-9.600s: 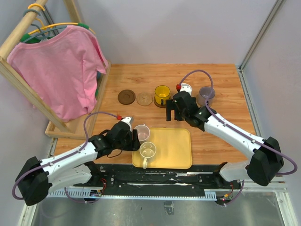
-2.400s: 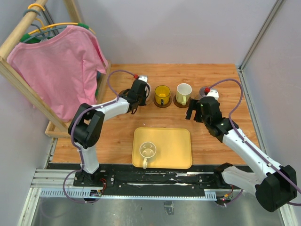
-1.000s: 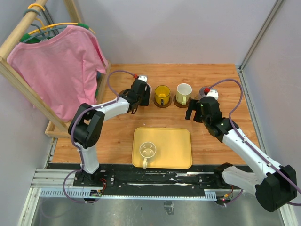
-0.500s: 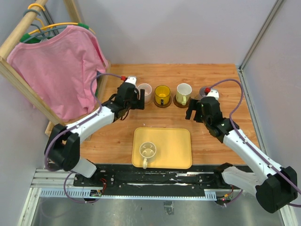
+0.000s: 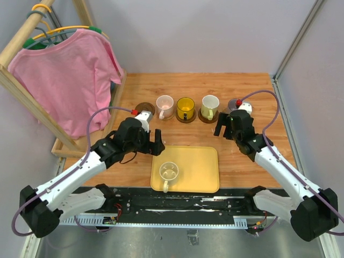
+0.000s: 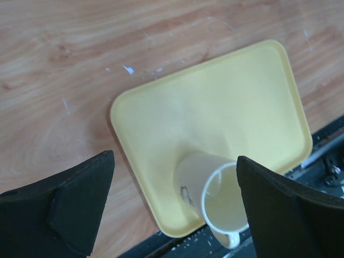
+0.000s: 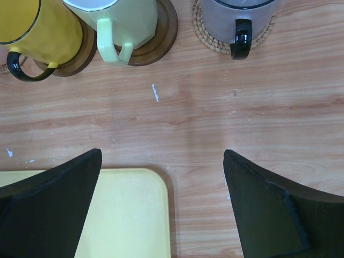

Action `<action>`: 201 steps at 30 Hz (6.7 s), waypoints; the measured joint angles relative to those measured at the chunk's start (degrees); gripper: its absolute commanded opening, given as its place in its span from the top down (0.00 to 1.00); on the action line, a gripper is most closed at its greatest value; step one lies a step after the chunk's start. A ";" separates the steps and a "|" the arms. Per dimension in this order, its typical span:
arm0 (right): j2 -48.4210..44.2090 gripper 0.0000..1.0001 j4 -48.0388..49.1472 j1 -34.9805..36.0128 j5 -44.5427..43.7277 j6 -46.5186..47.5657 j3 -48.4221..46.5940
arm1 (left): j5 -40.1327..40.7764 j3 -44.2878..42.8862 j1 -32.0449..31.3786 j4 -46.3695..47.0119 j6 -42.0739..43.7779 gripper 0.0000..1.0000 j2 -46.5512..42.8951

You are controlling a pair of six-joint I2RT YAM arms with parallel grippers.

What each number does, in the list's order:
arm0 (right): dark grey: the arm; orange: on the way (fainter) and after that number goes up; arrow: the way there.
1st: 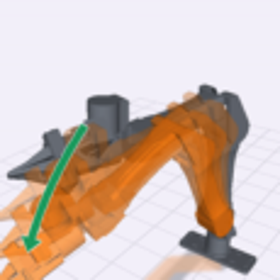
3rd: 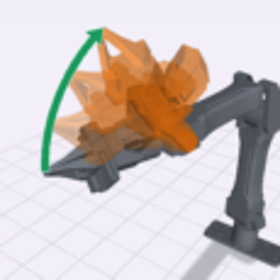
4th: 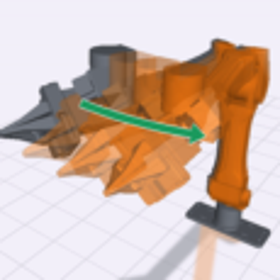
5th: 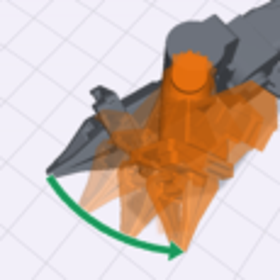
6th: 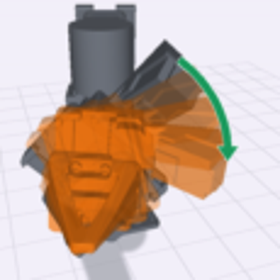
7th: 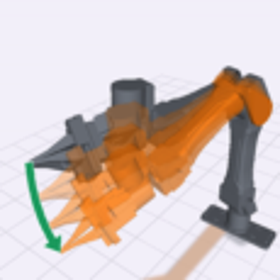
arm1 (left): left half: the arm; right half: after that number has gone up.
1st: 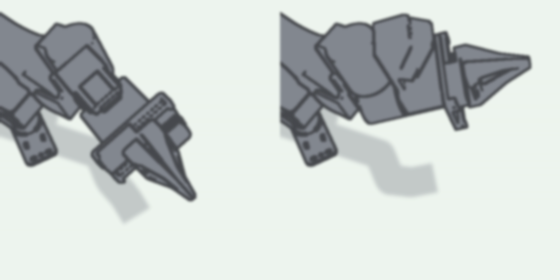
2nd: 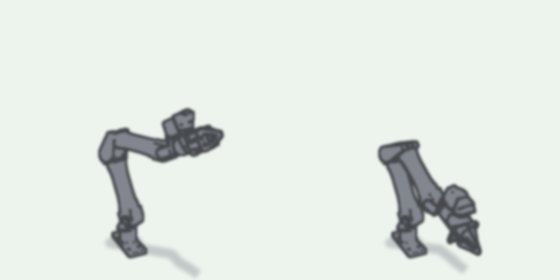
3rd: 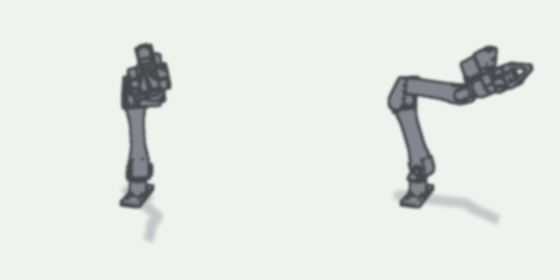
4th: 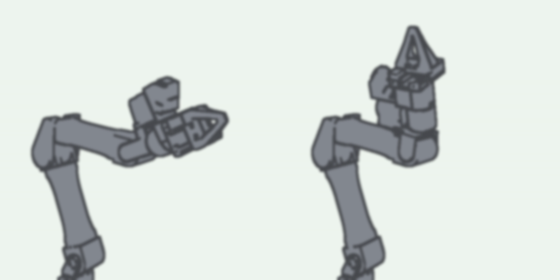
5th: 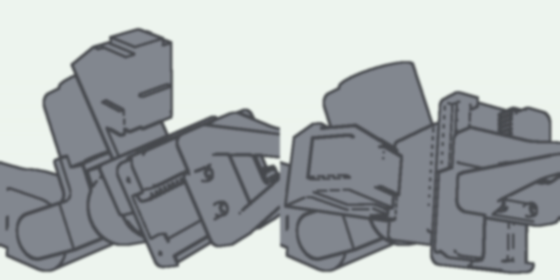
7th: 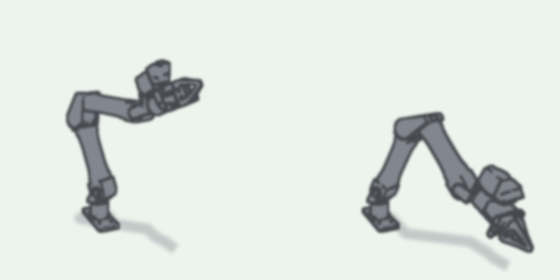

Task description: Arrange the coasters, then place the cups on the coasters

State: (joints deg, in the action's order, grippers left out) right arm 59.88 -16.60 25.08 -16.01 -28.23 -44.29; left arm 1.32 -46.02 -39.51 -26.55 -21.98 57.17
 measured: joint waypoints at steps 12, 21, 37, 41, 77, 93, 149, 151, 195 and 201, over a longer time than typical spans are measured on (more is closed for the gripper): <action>0.33 0.02 0.00 -0.57 -0.11 0.07 0.00 | -6.58 3.45 -10.32 -6.62 -6.36 0.00 -4.72; -0.70 0.02 0.04 -0.76 -0.09 0.07 1.60 | -5.64 3.87 -19.10 -7.87 -12.02 0.00 -3.17; -3.26 0.02 0.46 -0.79 0.04 0.07 3.76 | 4.42 6.29 -26.69 -8.26 -17.77 0.00 7.61; -3.23 0.02 0.55 -0.76 0.46 0.04 4.52 | 6.32 6.62 -26.75 -8.33 -18.67 0.33 8.04; -0.61 0.02 2.25 -0.79 4.04 -0.04 4.66 | 14.69 9.22 -27.08 -4.72 -18.53 0.95 8.09; -1.16 0.02 2.29 -0.79 3.76 0.02 4.76 | 22.08 7.52 -27.06 -4.44 -15.21 0.95 7.26; -2.51 0.01 3.43 -3.58 -0.11 2.84 4.37 | 11.85 -10.36 22.51 30.84 13.22 0.90 39.39; -2.23 0.01 3.50 -3.58 -0.11 2.84 4.37 | 11.39 -10.43 22.71 31.80 13.22 0.90 40.06; 0.00 0.02 4.35 -3.61 1.05 2.82 4.37 | 9.97 -12.04 22.95 34.69 12.37 0.72 44.35; 0.00 0.01 4.35 -3.61 1.36 2.82 4.37 | 10.45 -11.06 22.95 35.21 11.85 0.66 42.69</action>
State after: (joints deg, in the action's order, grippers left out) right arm 59.88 -12.25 21.47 -14.66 -25.41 -39.92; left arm 11.77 -57.08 -16.56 8.67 -10.13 99.85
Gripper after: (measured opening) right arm 0.985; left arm 0.312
